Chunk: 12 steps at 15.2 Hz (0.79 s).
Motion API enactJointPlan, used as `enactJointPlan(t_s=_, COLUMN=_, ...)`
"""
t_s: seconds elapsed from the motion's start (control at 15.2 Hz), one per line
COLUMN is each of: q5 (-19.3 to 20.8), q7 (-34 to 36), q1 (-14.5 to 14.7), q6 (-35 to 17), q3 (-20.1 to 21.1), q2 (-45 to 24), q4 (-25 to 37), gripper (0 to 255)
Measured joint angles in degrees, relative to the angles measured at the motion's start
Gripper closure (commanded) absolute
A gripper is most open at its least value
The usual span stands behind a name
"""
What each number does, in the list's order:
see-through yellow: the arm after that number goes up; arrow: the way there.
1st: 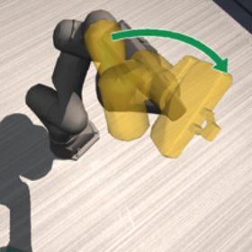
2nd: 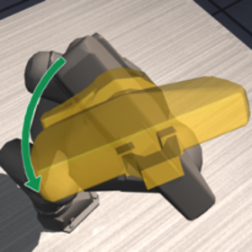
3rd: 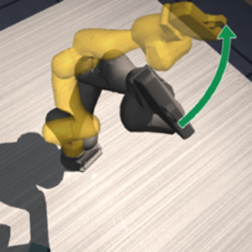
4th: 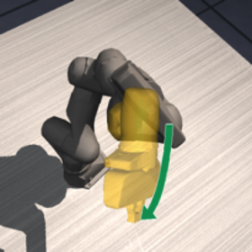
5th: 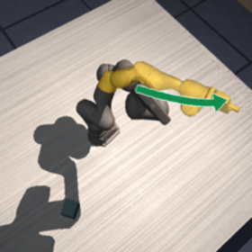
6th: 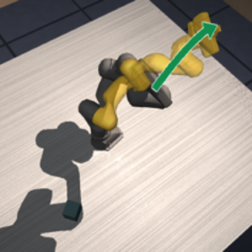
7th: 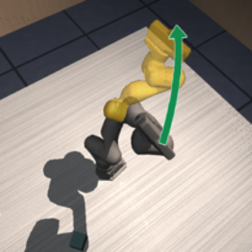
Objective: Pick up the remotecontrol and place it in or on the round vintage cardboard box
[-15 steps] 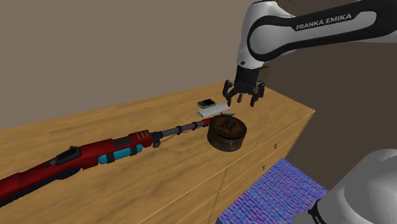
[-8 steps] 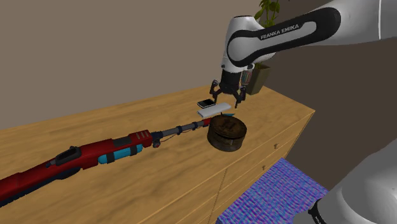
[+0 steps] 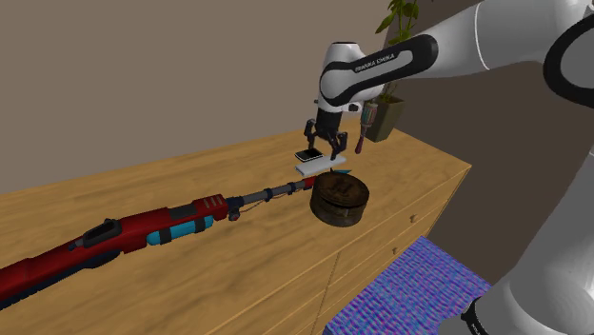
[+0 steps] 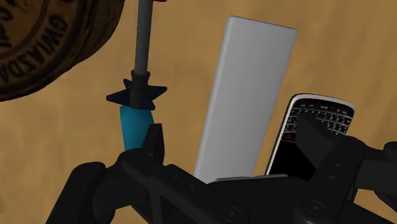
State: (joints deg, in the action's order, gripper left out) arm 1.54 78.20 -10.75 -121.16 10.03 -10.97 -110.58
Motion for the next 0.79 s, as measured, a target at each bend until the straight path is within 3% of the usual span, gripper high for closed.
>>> enactJointPlan(t_s=0.26, q5=0.1, q7=4.0, q1=-0.4, q6=-2.0, q3=-1.2, q2=-3.7, q4=2.2, gripper=0)
enactJointPlan(t_s=0.79, q5=0.5, q7=4.7, q1=-0.2, q6=-6.3, q3=-1.4, q2=-6.2, q4=0.5, gripper=0)
